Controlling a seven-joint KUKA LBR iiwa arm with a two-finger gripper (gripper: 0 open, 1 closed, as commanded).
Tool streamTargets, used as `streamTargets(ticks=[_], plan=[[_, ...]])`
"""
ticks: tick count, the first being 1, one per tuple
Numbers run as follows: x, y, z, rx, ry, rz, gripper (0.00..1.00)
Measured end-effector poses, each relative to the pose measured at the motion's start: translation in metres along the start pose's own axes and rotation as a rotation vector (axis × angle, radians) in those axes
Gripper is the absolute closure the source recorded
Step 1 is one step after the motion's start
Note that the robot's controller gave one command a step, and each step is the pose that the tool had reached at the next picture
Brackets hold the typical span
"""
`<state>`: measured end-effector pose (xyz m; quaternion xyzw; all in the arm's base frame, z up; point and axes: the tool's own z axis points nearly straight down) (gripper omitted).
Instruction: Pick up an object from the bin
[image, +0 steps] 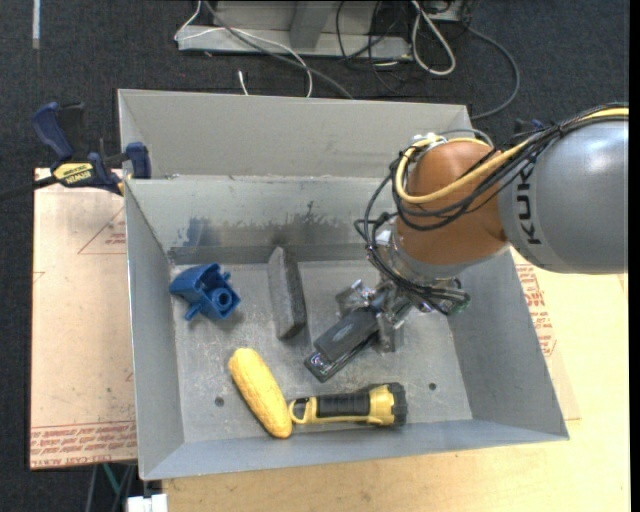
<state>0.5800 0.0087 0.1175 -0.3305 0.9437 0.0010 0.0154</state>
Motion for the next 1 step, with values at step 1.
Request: streamTargets(ticks=[1], plan=[[-0.0007,0.0003,-0.0873,-0.002,0.005,-0.015,1.0]])
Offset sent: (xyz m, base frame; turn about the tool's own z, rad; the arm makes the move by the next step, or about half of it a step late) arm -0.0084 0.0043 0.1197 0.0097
